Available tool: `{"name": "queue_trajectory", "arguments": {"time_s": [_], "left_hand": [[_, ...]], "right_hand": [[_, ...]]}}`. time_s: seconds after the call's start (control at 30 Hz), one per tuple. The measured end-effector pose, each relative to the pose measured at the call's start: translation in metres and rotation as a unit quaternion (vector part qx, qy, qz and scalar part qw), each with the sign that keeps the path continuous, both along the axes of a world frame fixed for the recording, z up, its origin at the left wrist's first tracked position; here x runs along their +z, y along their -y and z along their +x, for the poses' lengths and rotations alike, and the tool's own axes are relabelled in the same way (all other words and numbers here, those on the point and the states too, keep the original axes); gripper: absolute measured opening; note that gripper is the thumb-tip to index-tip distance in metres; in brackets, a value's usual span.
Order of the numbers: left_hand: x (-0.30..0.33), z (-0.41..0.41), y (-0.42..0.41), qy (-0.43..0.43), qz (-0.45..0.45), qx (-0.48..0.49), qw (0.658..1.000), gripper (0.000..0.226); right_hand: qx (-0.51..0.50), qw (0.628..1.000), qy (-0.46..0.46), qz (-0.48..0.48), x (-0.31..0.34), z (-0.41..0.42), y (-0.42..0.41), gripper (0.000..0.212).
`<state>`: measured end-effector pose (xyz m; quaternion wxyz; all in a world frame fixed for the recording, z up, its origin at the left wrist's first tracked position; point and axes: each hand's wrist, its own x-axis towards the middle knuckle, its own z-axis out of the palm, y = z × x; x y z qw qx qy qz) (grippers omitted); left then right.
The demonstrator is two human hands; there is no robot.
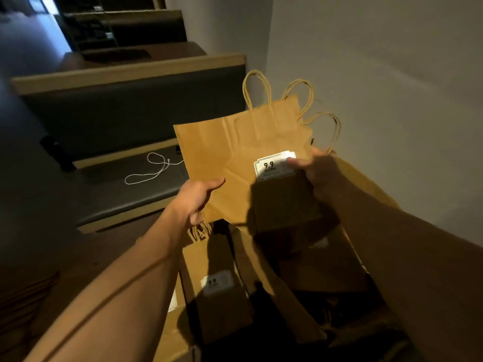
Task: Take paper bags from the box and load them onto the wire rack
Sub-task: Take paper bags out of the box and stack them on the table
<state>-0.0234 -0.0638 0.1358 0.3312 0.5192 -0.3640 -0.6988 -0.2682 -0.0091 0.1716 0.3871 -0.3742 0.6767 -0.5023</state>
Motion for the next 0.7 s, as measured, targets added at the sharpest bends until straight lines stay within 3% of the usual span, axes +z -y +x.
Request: {"name": "queue_trajectory", "arguments": {"time_s": [0.07, 0.13, 0.2, 0.3, 0.4, 0.47, 0.5, 0.63, 0.7], "left_hand": [[-0.003, 0.032, 0.0, 0.087, -0.036, 0.046, 0.994, 0.049], [-0.011, 0.062, -0.002, 0.122, -0.042, 0.113, 0.985, 0.079], [-0.016, 0.089, -0.007, 0.15, -0.054, 0.18, 0.971, 0.102], [-0.02, 0.131, -0.017, 0.2, -0.096, 0.252, 0.942, 0.112], [-0.018, 0.173, -0.024, 0.384, -0.118, 0.298, 0.866, 0.107], [-0.017, 0.198, -0.024, 0.494, -0.17, 0.243, 0.817, 0.109], [-0.015, 0.208, -0.023, 0.513, -0.197, 0.192, 0.813, 0.112], [-0.003, 0.223, -0.014, 0.512, -0.209, 0.066, 0.83, 0.127], [0.002, 0.223, -0.008, 0.506, -0.193, 0.024, 0.841, 0.122]], "right_hand": [[0.051, 0.997, -0.052, -0.011, 0.002, 0.028, 0.019, 0.031], [0.106, 0.993, -0.041, -0.003, 0.004, 0.061, 0.036, 0.023], [0.136, 0.99, -0.035, 0.014, 0.011, 0.095, 0.047, 0.03], [0.182, 0.982, -0.033, 0.042, 0.009, 0.139, 0.062, 0.04], [0.206, 0.975, -0.02, 0.077, 0.002, 0.174, 0.069, 0.066], [0.243, 0.966, -0.014, 0.09, -0.004, 0.195, 0.071, 0.057], [0.264, 0.959, -0.014, 0.099, -0.005, 0.205, 0.068, 0.047], [0.333, 0.934, 0.021, 0.126, -0.004, 0.217, 0.055, 0.043], [0.375, 0.917, 0.016, 0.138, -0.002, 0.214, 0.051, 0.053]]}}
